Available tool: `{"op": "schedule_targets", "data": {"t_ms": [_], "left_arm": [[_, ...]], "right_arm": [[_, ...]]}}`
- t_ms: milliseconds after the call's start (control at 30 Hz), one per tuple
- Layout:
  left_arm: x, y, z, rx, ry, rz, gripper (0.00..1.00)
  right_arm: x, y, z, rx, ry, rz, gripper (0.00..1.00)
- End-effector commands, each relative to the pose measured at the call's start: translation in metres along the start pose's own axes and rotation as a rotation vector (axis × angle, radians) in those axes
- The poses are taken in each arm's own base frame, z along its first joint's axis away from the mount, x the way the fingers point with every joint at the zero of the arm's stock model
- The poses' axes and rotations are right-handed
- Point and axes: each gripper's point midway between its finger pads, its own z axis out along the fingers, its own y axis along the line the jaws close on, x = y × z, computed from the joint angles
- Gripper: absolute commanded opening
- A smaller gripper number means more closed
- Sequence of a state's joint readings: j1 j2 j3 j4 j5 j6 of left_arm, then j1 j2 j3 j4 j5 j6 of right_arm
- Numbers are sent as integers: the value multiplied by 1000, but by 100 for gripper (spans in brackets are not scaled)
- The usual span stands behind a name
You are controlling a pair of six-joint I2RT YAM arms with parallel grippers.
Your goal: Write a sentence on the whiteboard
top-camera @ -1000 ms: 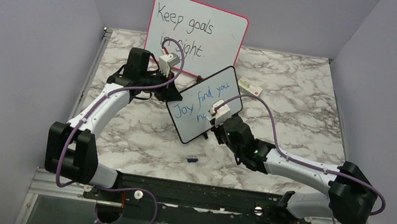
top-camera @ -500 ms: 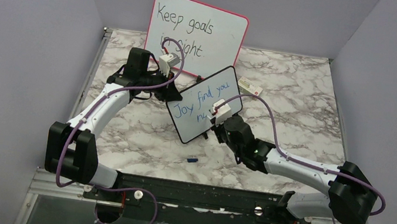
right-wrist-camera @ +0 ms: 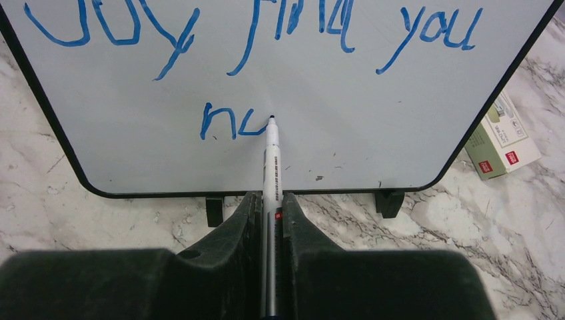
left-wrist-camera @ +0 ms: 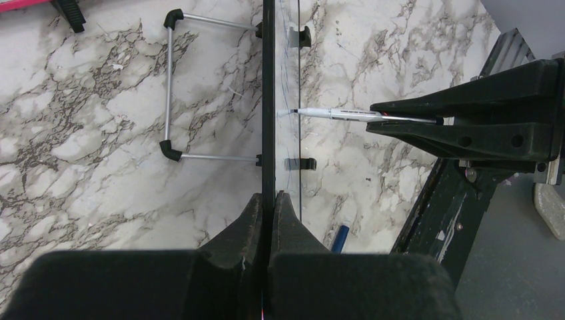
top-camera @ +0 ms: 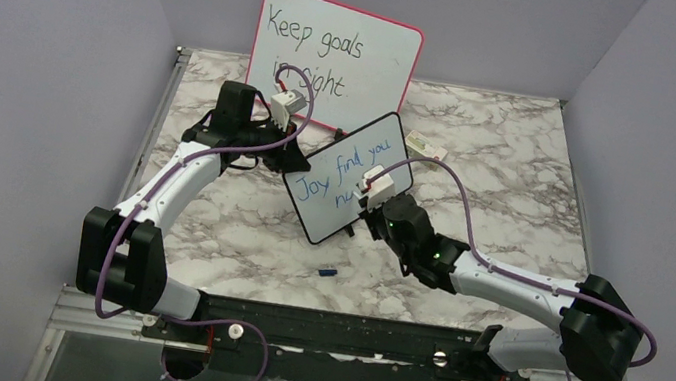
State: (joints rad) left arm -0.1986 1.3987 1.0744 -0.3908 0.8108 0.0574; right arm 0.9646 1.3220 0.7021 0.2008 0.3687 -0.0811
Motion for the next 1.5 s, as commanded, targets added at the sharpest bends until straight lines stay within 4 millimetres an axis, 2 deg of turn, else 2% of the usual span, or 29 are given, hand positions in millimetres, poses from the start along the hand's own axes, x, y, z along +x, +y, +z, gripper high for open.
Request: {"op": "schedule_targets", "data": {"t_ms": [0, 400, 900, 1067, 1300, 1467], "left_arm": [[15, 8, 0, -47, 51, 26, 0], [15, 8, 1, -44, 51, 24, 0], [15, 8, 1, -46, 52, 24, 0], [15, 8, 0, -49, 50, 26, 0], [15, 8, 0, -50, 50, 28, 0], [15, 8, 0, -49, 50, 28, 0]], "right_arm": [[-36, 3, 0, -38, -99, 22, 1], [-38, 10, -4, -85, -110, 18, 0], [-23, 19, -7, -141, -53, -4, 0], [-17, 4, -11, -66, -44, 5, 0], [-25, -17, -14, -1, -82, 34, 1], [-18, -20, -9, 6, -65, 37, 0]]}}
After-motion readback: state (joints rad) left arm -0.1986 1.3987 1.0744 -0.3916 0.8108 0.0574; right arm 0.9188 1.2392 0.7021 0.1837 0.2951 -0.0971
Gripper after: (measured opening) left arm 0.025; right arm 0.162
